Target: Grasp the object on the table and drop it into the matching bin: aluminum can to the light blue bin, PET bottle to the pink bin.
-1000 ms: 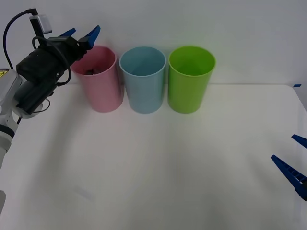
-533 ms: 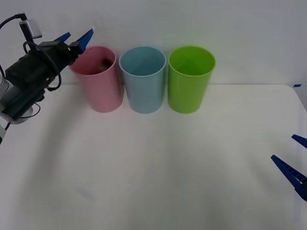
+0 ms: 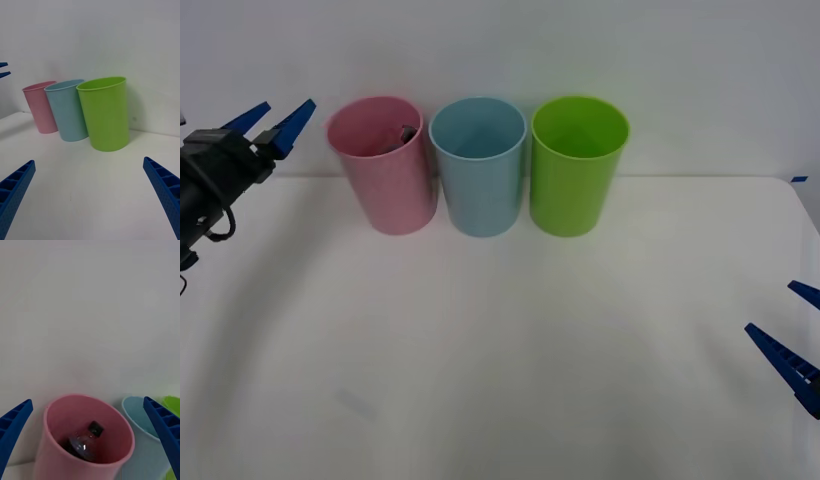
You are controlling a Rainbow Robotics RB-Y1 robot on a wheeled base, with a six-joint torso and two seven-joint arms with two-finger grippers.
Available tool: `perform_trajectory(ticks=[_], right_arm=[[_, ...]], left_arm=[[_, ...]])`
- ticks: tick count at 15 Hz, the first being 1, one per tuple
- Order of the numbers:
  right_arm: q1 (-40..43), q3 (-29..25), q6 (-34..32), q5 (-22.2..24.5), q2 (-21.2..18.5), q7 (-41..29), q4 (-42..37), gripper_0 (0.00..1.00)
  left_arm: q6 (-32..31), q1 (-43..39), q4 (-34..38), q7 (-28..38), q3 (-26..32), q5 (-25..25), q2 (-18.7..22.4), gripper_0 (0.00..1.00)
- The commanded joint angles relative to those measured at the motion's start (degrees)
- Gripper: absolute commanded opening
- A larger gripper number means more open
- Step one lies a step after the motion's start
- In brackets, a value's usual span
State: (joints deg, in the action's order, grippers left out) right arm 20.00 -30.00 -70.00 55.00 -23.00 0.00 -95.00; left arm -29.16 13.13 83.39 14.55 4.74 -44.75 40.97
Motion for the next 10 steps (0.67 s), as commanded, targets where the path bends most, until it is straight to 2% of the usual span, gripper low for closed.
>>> perform_trajectory(ticks=[1, 6, 10], right_arm=[[0.0, 0.0, 0.0, 0.0, 0.0, 0.0, 0.0, 1.00], [0.0, 0.0, 0.0, 0.0, 0.0, 0.0, 0.0, 1.00], [0.0, 0.0, 0.0, 0.0, 0.0, 0.0, 0.0, 1.00]], left_arm=[[-6.9, -6.2, 0.5, -1.4, 5.6, -0.4, 0.4, 1.00], [-18.0, -16.6, 0.5, -3.9, 13.9, -0.6, 0.6, 1.00], [-24.5, -24.2, 0.4, -8.5, 18.1, -0.5, 0.5, 1.00]])
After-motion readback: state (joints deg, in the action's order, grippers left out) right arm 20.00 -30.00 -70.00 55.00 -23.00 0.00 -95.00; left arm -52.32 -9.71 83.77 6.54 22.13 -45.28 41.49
